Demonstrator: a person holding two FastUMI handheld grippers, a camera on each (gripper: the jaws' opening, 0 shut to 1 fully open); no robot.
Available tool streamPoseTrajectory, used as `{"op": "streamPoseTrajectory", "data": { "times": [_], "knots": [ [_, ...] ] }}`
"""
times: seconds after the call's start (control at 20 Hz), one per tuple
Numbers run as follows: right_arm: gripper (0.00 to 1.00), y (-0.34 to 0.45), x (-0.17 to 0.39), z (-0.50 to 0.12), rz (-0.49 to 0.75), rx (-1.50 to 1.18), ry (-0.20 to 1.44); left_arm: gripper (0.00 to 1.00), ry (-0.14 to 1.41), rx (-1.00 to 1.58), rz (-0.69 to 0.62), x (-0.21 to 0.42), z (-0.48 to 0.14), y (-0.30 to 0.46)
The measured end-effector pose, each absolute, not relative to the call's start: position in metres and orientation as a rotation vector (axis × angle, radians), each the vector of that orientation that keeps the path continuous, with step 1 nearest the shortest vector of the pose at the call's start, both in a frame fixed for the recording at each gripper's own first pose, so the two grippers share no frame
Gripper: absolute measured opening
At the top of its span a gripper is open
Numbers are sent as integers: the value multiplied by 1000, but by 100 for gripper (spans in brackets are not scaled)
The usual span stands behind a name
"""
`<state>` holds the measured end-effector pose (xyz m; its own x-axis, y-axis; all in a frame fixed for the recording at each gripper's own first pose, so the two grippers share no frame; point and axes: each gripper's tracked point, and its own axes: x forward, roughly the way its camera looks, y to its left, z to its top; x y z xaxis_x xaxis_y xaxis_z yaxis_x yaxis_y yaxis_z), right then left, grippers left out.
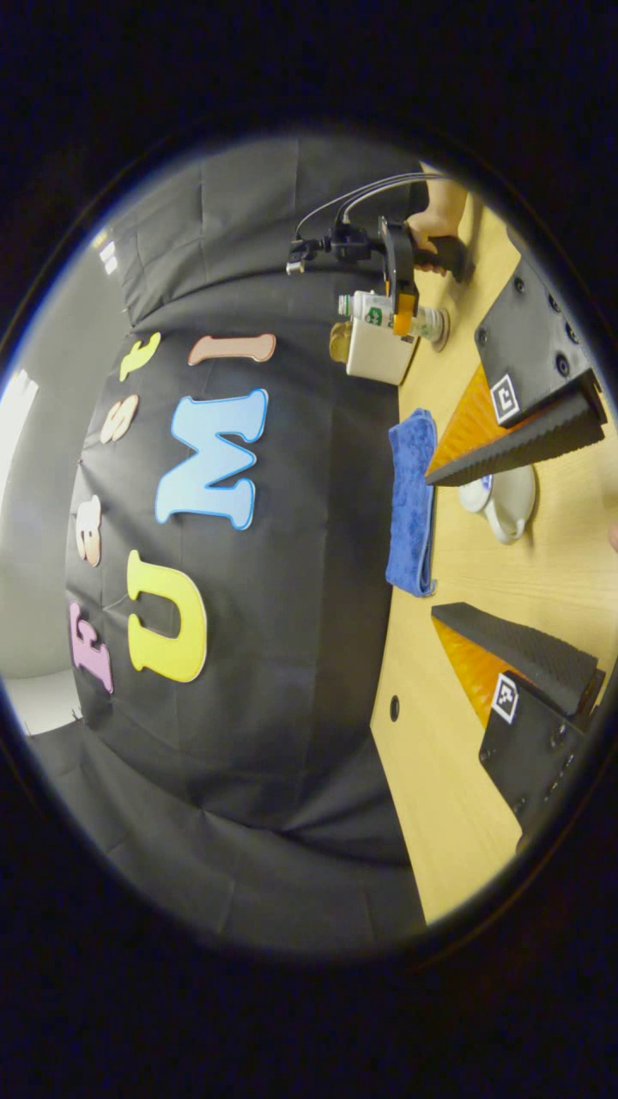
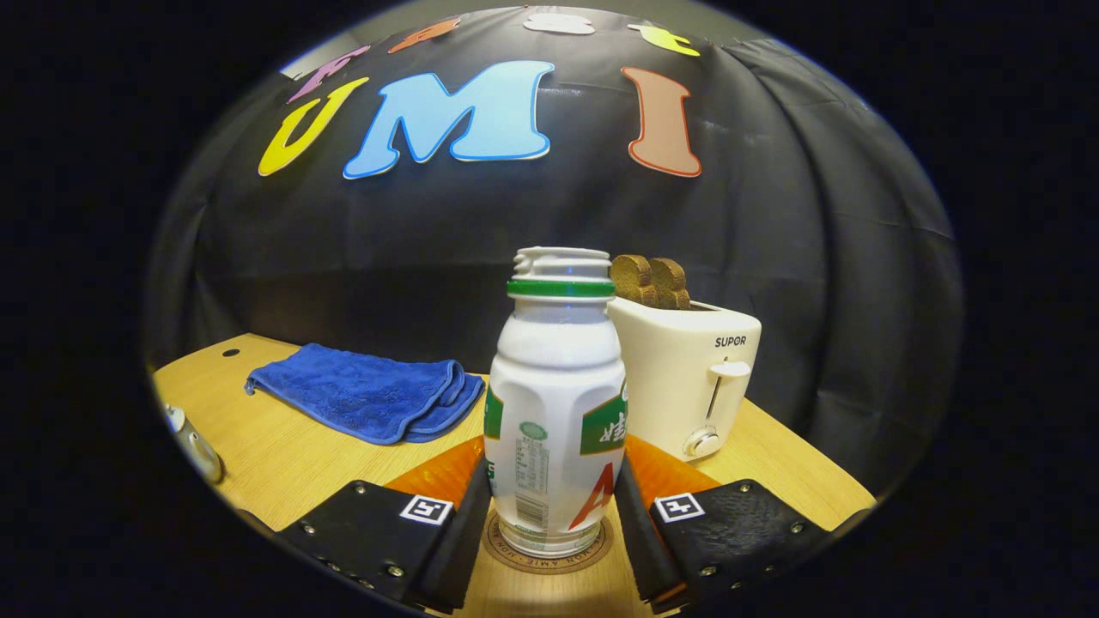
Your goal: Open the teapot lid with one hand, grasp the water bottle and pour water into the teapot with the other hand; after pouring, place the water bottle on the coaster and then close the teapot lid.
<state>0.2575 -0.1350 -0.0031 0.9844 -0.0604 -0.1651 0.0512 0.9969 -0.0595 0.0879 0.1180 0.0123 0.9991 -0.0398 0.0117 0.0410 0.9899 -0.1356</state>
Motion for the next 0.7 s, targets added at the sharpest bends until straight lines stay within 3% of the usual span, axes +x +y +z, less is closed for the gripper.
{"op": "streamPoseTrajectory", "data": {
  "times": [0.15, 0.4, 0.7],
  "knots": [
    [72, -134, 258, -4, -57, -75, 173, 90, -38, -121, -27, 84, 20, 122],
    [83, -130, 244, 16, -50, -65, 136, 90, -42, -118, -23, 84, 18, 121],
    [83, -124, 167, 63, -20, -41, 27, 90, -78, -94, -45, 60, 32, 103]
  ]
}}
